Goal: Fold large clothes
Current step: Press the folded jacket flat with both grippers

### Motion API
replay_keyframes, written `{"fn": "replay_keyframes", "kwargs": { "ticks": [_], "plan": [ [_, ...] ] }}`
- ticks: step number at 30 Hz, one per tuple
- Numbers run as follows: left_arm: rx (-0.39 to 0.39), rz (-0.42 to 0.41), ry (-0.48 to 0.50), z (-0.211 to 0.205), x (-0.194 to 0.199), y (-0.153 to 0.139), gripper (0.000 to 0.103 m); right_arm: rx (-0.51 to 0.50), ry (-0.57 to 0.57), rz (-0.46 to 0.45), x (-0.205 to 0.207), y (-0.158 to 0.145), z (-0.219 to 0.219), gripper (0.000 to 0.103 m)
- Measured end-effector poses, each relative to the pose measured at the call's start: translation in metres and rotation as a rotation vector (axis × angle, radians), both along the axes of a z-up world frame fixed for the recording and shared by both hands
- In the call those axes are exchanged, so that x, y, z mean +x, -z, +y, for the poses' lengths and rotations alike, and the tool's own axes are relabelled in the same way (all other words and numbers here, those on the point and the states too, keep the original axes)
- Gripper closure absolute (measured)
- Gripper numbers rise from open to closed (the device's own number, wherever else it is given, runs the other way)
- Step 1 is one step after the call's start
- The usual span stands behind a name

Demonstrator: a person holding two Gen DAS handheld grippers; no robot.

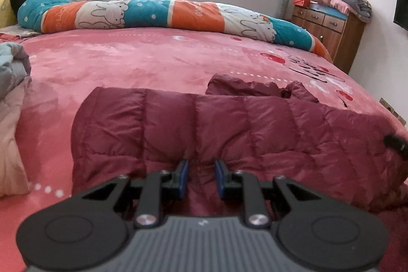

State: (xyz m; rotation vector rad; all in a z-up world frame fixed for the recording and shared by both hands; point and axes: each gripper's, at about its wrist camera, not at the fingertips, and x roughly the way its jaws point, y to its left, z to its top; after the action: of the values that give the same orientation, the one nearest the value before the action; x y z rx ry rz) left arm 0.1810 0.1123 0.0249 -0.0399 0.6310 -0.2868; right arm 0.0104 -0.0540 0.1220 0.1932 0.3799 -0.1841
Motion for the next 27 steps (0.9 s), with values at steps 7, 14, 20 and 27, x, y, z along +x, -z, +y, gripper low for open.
{"fn": "replay_keyframes", "kwargs": {
  "ticks": [7,14,20,27],
  "plan": [
    [-0.017,-0.010,-0.013,0.003,-0.012,-0.013,0.074,0.091,0.036,0.104,0.011,0.019,-0.017,0.038],
    [-0.020,-0.158,0.010,0.000,-0.028,-0.049,0.047,0.065,0.055,-0.052,-0.005,-0.009,-0.005,0.025],
    [0.006,-0.070,-0.029,-0.010,0.004,-0.018,0.048,0.136,-0.122,-0.027,0.012,0.001,0.021,0.016],
    [0.088,-0.132,-0.022,-0.014,0.002,0.010,0.047,0.078,-0.144,0.144,0.042,0.032,0.031,0.014]
  ]
}}
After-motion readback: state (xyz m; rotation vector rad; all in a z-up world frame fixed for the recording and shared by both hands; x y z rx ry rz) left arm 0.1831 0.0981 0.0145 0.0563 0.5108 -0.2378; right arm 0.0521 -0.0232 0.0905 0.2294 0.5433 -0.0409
